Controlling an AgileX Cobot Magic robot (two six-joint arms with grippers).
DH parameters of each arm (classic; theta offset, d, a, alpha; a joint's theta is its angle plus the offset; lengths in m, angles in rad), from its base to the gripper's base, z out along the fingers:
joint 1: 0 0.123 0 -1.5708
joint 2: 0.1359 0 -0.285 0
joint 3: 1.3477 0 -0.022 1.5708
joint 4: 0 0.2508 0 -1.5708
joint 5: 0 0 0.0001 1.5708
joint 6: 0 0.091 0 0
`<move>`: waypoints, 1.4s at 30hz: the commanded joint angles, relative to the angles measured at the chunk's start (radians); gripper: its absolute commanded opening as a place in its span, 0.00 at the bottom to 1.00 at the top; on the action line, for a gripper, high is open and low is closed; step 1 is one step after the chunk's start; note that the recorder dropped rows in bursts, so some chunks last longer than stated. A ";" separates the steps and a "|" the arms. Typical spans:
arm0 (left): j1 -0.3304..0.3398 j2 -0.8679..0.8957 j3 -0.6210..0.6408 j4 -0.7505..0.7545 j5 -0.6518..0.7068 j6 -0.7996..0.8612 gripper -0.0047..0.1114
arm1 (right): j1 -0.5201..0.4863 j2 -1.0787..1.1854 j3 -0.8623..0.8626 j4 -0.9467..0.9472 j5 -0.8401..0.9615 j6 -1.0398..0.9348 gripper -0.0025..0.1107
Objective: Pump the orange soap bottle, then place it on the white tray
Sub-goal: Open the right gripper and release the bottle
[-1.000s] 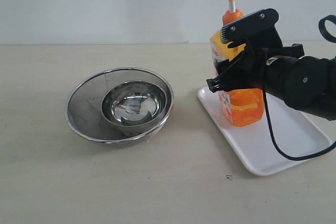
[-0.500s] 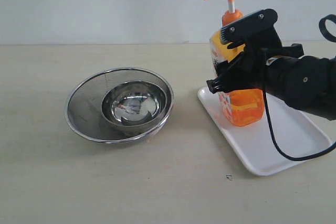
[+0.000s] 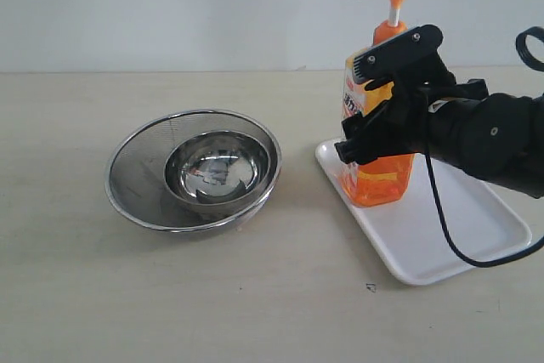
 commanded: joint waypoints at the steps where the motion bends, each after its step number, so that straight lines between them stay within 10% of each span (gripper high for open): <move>1: -0.003 -0.012 0.003 -0.006 -0.004 -0.009 0.08 | 0.001 -0.015 0.002 -0.001 0.002 -0.004 0.72; 7: -0.003 -0.012 0.003 -0.006 -0.006 -0.009 0.08 | 0.001 -0.088 0.002 0.001 0.031 -0.006 0.95; 33: -0.003 -0.012 0.003 -0.006 -0.017 -0.009 0.08 | -0.005 -0.575 0.005 -0.044 0.513 -0.117 0.95; 38: -0.003 -0.012 0.003 -0.006 -0.017 -0.009 0.08 | -0.223 -0.625 0.007 -0.485 0.745 0.201 0.95; 42: -0.003 -0.012 0.003 -0.006 -0.017 -0.009 0.08 | -0.269 -0.625 0.007 -0.484 0.736 0.275 0.95</move>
